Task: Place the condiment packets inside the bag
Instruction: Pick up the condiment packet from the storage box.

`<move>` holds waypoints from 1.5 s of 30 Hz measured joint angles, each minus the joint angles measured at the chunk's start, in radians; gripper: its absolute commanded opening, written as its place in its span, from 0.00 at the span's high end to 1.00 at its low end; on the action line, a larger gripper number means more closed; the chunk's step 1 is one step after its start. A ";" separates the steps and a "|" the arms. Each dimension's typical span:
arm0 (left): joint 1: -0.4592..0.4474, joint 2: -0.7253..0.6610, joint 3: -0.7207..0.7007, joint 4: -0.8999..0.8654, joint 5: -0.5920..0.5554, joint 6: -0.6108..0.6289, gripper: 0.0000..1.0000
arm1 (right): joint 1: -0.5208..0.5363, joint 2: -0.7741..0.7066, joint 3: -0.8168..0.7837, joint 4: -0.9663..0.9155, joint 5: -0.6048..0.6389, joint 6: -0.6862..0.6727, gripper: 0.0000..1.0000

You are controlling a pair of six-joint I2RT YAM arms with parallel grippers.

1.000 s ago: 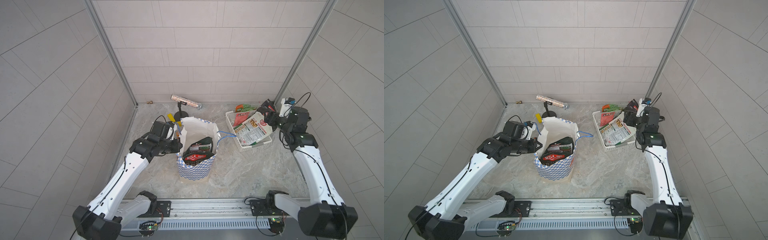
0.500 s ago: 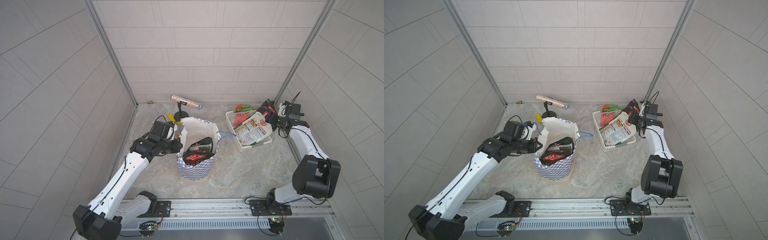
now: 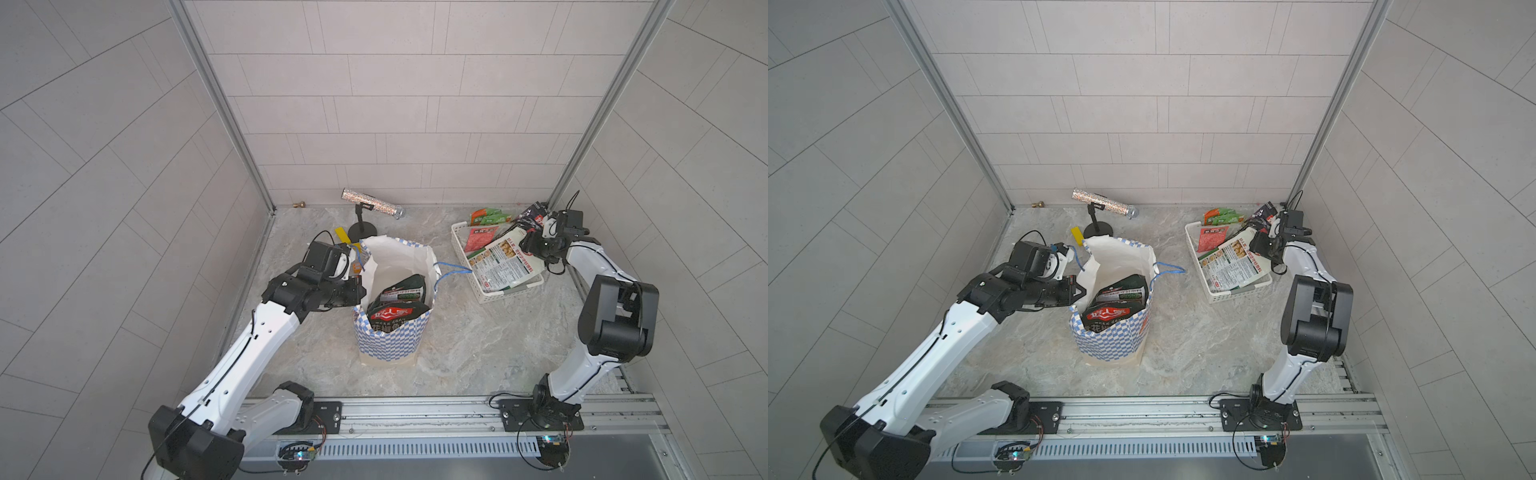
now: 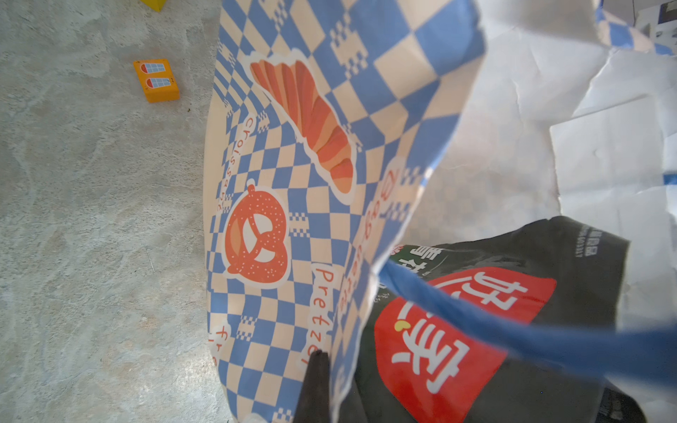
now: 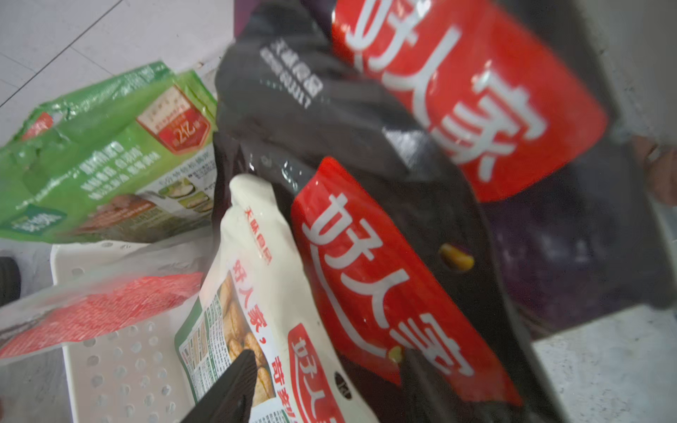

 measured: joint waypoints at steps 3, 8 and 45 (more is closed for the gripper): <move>0.000 0.006 0.000 0.000 0.005 0.000 1.00 | -0.013 -0.051 -0.077 0.057 -0.107 0.031 0.36; 0.000 0.010 0.000 0.000 0.009 0.003 1.00 | -0.013 -0.109 -0.177 0.129 -0.259 0.112 0.41; 0.000 0.009 0.000 -0.001 0.007 0.008 1.00 | 0.081 -0.257 -0.079 -0.069 -0.019 -0.019 1.00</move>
